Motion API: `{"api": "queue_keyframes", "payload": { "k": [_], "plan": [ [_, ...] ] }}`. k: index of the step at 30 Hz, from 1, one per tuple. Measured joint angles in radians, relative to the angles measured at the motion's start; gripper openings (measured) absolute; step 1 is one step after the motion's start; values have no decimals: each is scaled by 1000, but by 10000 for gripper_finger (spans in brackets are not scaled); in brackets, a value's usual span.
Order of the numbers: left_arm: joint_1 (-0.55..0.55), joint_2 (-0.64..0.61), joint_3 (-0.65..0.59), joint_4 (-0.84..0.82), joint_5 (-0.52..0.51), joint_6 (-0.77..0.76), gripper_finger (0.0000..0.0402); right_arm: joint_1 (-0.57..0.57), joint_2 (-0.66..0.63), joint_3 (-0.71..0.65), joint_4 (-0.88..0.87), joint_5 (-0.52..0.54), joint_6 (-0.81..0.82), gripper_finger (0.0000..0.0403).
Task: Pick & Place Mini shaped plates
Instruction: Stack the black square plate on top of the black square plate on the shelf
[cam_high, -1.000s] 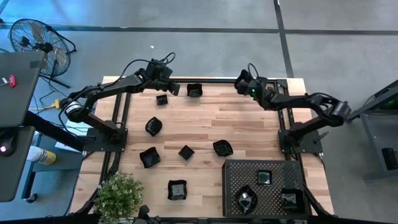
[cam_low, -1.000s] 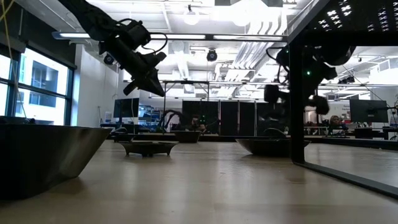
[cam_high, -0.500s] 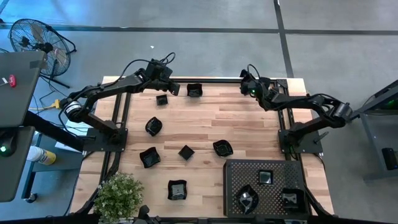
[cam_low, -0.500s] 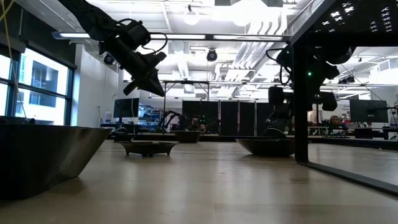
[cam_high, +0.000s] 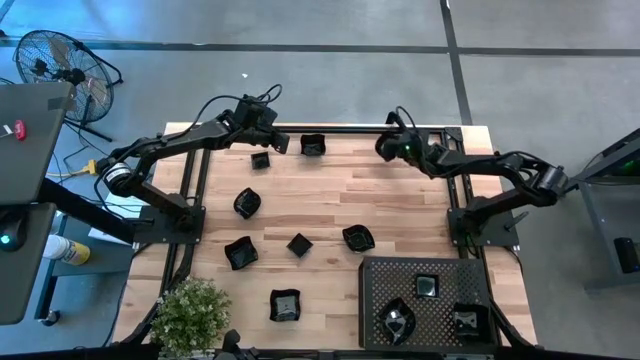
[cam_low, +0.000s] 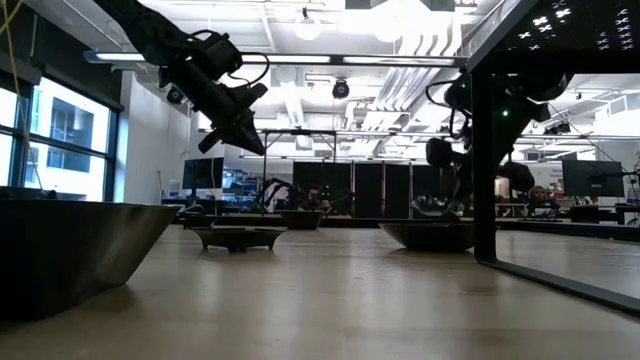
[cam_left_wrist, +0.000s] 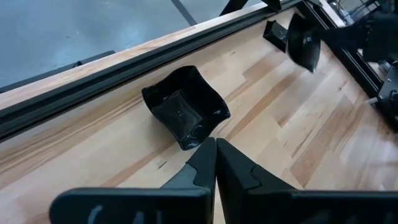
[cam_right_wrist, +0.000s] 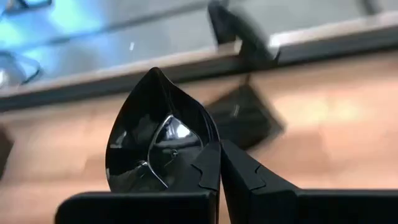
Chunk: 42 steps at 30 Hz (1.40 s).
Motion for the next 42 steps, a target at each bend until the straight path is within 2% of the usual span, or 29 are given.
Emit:
{"api": "queue_keyframes", "payload": {
  "k": [4, 6, 9, 13, 17, 25, 33, 37, 39, 42],
  "plan": [
    [0, 0, 0, 0, 0, 0, 5, -1, -1, -19, -8, -25, 129, 0],
    [0, 0, 0, 0, 0, 1, 5, -1, -1, -51, 73, -31, 167, 0],
    [0, 0, 0, 0, 0, 4, 5, -4, -1, -91, 201, -96, 170, 0],
    [0, 0, 0, 0, -1, 8, 5, 5, 38, -101, 216, -177, 149, 0],
    [0, 0, 0, 0, -2, 21, 5, 19, 106, -101, 303, -223, 147, 0],
    [0, 0, 0, 0, 17, 22, 5, 10, 129, -101, 353, -152, 100, 11],
    [0, 0, 0, 0, 31, 7, 5, -23, 129, -101, 352, -175, 91, 91],
    [0, 0, 0, 0, 32, 7, 5, -23, 129, -101, 357, -154, 83, 124],
    [0, 0, 0, -1, 32, 7, 5, -30, 129, -98, 352, -120, 84, 121],
    [0, 0, 0, -7, 32, 6, 5, -46, 129, -97, 352, -69, 66, 81]
  ]
}}
